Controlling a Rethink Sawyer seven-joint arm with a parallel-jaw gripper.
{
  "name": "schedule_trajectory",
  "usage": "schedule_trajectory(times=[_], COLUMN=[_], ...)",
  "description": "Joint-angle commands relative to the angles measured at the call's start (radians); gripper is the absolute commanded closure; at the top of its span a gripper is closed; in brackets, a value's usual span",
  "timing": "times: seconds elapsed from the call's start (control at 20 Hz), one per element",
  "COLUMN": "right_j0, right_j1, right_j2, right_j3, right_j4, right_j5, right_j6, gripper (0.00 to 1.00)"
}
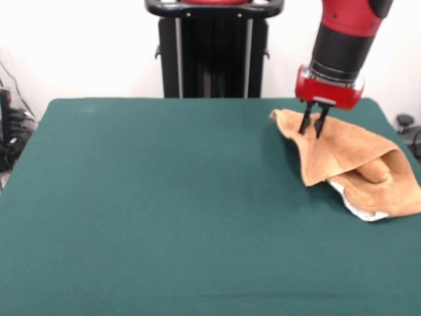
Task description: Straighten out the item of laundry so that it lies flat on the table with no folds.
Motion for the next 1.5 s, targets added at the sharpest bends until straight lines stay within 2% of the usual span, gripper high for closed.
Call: schedule_trajectory(times=[0.05, 0.45, 0.75, 0.95, 1.25, 1.5], right_j0=[0.007, 0.001, 0.007, 0.03, 0.102, 0.116], right_j1=[-0.014, -0.015, -0.079, -0.141, -0.167, -0.169], right_j2=[0.051, 0.045, 0.042, 0.045, 0.001, 0.014], right_j3=[0.081, 0.076, 0.106, 0.14, 0.088, 0.083], right_j4=[0.079, 0.082, 0.086, 0.11, 0.126, 0.145], right_j5=[0.065, 0.07, 0.15, 0.217, 0.353, 0.355], right_j6=[0.315, 0.292, 0.303, 0.35, 0.461, 0.5], gripper=[1.0, 1.0, 1.0, 1.0, 1.0, 1.0])
